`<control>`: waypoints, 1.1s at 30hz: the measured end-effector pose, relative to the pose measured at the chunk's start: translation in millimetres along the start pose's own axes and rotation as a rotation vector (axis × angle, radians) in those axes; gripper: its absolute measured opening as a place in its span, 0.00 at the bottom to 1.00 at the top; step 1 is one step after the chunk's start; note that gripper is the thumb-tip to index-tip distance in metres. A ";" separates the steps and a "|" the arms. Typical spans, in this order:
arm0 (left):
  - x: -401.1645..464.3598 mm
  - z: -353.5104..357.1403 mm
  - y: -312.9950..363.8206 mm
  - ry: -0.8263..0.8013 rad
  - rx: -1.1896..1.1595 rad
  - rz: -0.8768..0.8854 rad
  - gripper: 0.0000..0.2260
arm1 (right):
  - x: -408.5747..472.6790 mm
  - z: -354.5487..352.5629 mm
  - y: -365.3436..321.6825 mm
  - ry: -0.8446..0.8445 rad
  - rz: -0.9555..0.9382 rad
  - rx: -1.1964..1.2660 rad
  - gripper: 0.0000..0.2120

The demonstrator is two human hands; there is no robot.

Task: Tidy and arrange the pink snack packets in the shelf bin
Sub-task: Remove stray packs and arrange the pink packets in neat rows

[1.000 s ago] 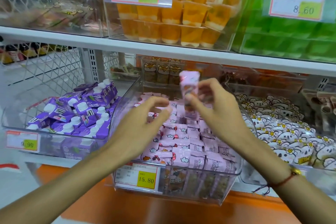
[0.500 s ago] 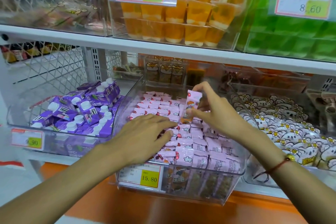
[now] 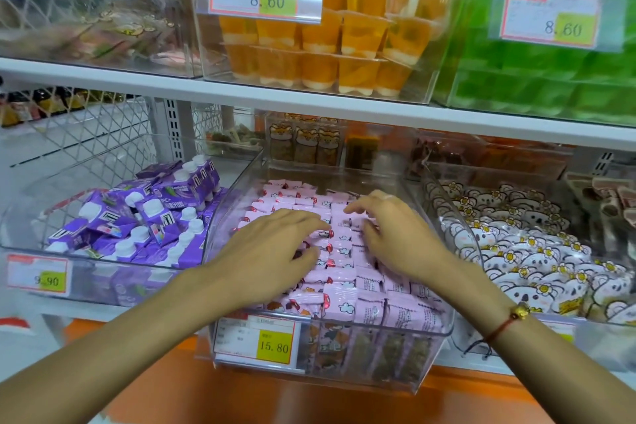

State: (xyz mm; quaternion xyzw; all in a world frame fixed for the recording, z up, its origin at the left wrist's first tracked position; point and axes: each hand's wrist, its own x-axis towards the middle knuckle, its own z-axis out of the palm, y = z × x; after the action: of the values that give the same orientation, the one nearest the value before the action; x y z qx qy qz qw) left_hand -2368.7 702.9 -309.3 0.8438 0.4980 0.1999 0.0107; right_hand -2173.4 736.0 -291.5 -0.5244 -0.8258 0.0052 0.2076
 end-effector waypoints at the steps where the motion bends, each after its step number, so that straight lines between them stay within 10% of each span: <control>1: 5.0 -0.1 0.7 -0.010 0.006 0.006 0.17 | -0.2 -0.2 -0.3 0.037 -0.003 -0.023 0.19; 7: 25.7 2.5 0.7 -0.124 0.026 -0.030 0.14 | 0.9 5.1 -1.6 -0.208 -0.008 -0.124 0.22; 19: 5.6 5.1 -2.2 -0.074 0.017 0.017 0.21 | 42.7 8.8 4.5 -0.187 0.074 -0.127 0.10; 33: 3.3 6.9 -4.8 -0.251 0.056 -0.036 0.24 | 41.5 -0.9 -7.9 0.040 0.187 0.526 0.03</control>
State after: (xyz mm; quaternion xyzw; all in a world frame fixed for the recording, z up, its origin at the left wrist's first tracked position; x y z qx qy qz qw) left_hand -2368.9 709.3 -315.6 0.8530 0.5133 0.0786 0.0527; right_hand -2195.0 768.3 -274.9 -0.5264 -0.7398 0.2284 0.3513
